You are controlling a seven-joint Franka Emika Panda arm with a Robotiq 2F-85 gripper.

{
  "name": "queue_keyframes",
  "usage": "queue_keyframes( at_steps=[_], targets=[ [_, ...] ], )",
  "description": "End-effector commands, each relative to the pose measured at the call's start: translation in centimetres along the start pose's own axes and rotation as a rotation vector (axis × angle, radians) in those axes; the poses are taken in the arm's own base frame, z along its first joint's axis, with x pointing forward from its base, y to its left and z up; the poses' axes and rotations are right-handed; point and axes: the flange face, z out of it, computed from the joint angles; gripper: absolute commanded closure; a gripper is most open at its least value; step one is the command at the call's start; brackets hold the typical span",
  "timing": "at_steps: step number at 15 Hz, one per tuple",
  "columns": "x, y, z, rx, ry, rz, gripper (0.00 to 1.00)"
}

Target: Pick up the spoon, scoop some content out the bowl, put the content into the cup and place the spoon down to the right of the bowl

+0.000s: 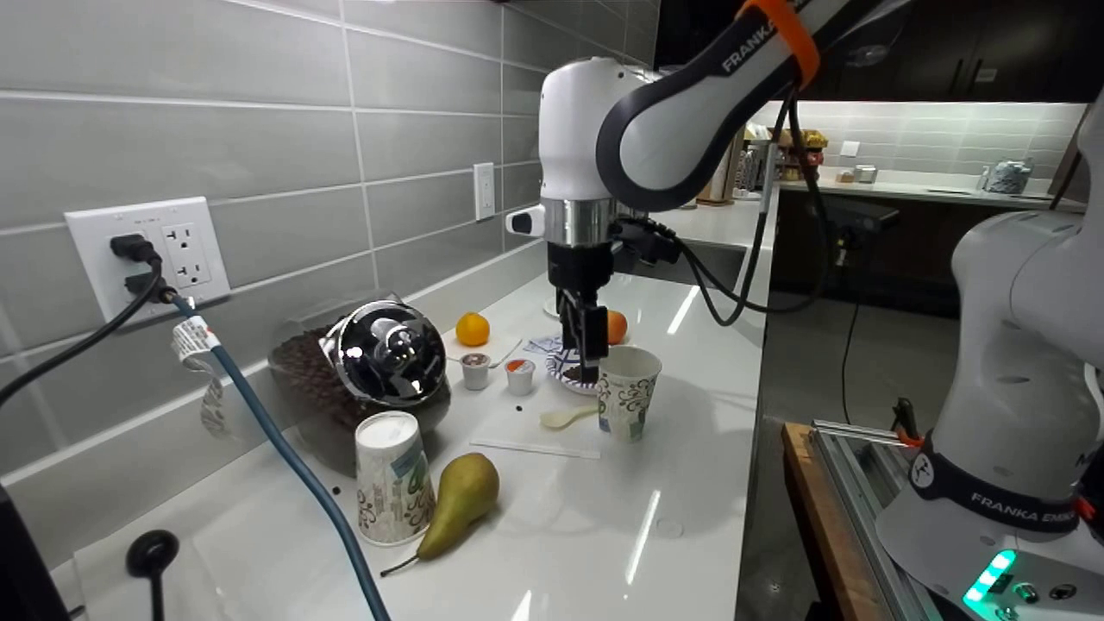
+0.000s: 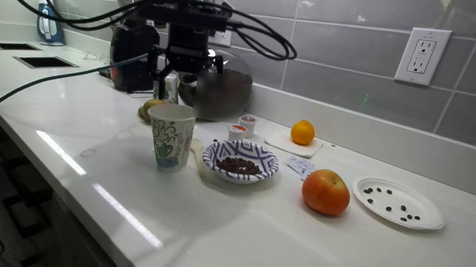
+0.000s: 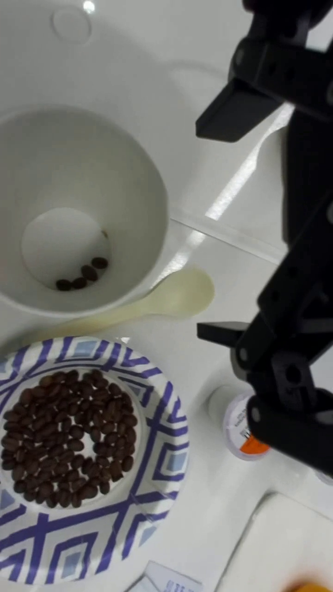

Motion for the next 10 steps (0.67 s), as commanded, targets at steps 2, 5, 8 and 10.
queue_keyframes(
  at_steps=[2,5,8,10],
  targets=[
    [1.3,0.1,3.3,-0.004,-0.130,-0.066,0.00],
    [1.8,0.7,4.3,-0.036,-0.153,-0.076,0.00],
    [1.9,1.4,5.1,-0.048,-0.182,-0.096,0.00],
    [2.2,1.6,5.7,-0.051,-0.167,-0.096,0.00]
  ],
)
